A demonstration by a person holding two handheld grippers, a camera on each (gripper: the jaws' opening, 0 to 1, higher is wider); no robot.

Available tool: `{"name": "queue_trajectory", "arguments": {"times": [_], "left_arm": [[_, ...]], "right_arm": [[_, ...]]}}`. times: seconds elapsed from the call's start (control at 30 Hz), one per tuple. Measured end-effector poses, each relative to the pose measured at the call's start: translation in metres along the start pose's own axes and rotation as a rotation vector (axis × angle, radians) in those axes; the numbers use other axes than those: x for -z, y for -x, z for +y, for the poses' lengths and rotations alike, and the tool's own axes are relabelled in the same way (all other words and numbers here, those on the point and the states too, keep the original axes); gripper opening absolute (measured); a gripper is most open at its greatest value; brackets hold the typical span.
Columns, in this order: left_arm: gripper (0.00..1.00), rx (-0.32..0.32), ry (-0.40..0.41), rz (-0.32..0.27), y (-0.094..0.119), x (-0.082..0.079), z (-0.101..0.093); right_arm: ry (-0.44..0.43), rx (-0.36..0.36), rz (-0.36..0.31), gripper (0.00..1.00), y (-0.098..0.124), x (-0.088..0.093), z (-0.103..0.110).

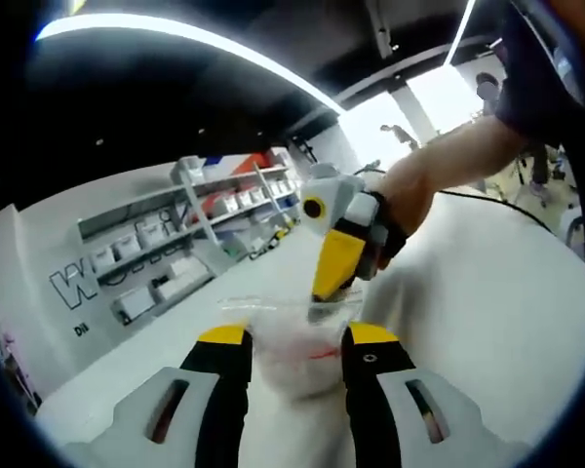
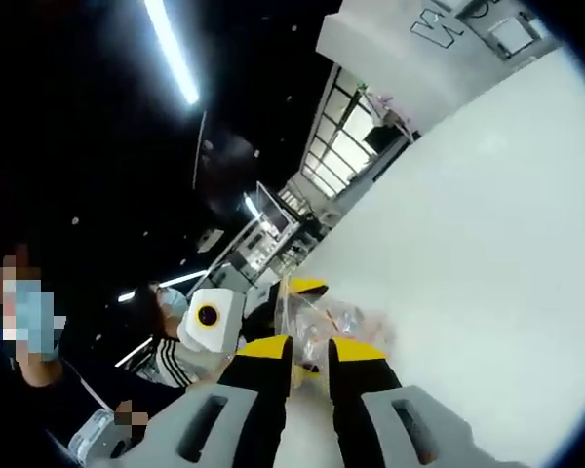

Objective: Open the resealable bag by pulling the two sides of the seal apart until the entire bag opening is separated and visibly accessible.

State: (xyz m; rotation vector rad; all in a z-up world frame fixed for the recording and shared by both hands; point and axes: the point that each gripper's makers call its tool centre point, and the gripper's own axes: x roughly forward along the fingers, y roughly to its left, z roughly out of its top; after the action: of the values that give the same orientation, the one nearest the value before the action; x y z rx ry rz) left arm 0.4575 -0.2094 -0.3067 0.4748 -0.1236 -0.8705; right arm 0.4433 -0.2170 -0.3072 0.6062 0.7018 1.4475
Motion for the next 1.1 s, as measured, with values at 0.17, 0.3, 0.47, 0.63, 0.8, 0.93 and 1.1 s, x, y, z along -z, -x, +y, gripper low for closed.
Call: {"name": "queue_trajectory", "arguments": {"times": [0.17,0.3,0.47,0.63,0.8,0.93,1.1], "left_arm": [[0.37,0.005,0.005,0.0,-0.001,0.0,-0.001],[0.37,0.007,0.005,0.0,-0.001,0.0,-0.002],[0.37,0.01,0.01,-0.003,-0.001,-0.001,-0.002],[0.37,0.011,0.011,-0.004,-0.001,-0.001,-0.002],[0.37,0.013,0.011,-0.006,-0.001,-0.001,-0.003],[0.37,0.013,0.012,-0.006,-0.001,-0.001,-0.003],[0.37,0.013,0.012,-0.006,-0.001,-0.001,-0.003]], "right_arm": [[-0.037,-0.028,-0.014,0.11,-0.003,0.002,0.001],[-0.056,-0.038,-0.034,0.11,-0.004,-0.001,0.001],[-0.095,-0.058,-0.067,0.1,-0.005,-0.005,0.0],[-0.109,-0.06,-0.078,0.1,-0.007,-0.006,-0.001],[-0.115,-0.072,-0.086,0.1,-0.008,-0.009,0.002],[-0.122,-0.077,-0.088,0.09,-0.009,-0.01,0.001],[-0.124,-0.08,-0.095,0.09,-0.009,-0.011,0.001]]}}
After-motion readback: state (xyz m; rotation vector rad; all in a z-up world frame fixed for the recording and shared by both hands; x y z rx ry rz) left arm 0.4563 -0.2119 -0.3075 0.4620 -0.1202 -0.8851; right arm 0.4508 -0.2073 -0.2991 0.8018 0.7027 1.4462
